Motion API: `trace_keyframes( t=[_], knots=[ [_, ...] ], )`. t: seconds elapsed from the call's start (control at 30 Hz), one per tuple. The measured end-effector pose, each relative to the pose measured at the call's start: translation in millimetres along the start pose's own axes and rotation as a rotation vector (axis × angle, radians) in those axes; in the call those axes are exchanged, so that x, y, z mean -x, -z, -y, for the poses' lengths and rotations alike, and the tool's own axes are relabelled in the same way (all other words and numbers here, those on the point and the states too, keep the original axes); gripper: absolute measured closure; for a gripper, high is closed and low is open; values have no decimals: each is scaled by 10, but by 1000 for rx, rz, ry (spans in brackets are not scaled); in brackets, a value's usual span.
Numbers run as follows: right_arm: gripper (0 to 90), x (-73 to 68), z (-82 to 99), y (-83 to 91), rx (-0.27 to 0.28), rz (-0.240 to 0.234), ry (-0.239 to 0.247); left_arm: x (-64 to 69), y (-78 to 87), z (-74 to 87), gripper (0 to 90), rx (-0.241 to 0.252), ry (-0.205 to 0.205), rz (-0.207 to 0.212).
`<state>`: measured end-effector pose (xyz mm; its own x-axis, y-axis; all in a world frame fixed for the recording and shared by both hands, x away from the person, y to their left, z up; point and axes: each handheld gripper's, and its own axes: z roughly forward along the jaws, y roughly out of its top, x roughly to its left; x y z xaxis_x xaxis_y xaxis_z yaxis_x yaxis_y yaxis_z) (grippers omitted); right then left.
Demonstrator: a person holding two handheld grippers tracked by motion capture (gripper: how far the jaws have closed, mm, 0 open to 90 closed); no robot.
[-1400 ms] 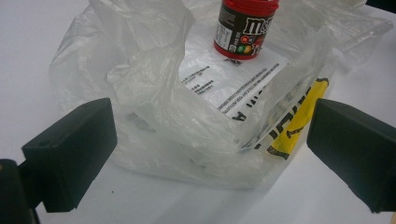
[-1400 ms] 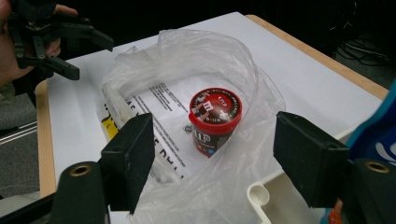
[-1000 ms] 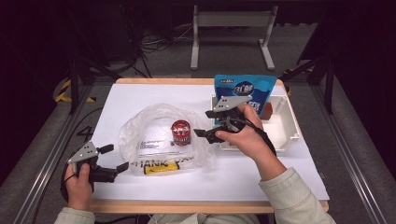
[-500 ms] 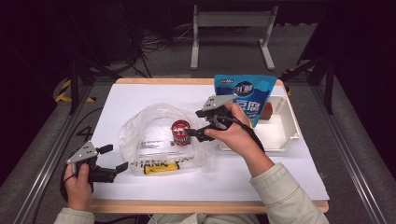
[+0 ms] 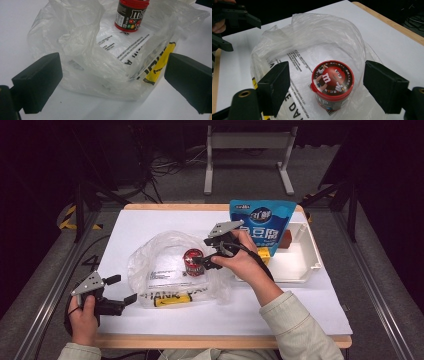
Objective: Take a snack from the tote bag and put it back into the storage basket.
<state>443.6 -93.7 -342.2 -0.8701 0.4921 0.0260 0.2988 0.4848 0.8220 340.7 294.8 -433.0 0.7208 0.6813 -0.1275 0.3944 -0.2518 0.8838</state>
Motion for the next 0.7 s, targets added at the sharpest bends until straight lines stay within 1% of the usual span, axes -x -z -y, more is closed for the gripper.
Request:
trace_keyframes(
  t=[0.17,0.23,0.27,0.3,0.43,0.57,0.7],
  knots=[
    [192,12,20,-118,8,-4,29,-2,-1,1,23,1,0,1],
    [183,16,33,-165,15,-19,47,-2,0,1,23,2,-1,2],
    [183,16,33,-165,15,-19,47,-2,0,1,23,2,-1,2],
    [183,21,50,-214,16,-25,57,-3,0,2,23,2,0,2],
    [177,21,69,-282,14,-31,59,-2,0,2,23,1,0,2],
    [177,30,103,-390,1,-26,69,-1,1,1,23,2,0,3],
    [177,40,122,-450,-9,-14,84,-2,2,2,23,3,0,3]
  ],
)
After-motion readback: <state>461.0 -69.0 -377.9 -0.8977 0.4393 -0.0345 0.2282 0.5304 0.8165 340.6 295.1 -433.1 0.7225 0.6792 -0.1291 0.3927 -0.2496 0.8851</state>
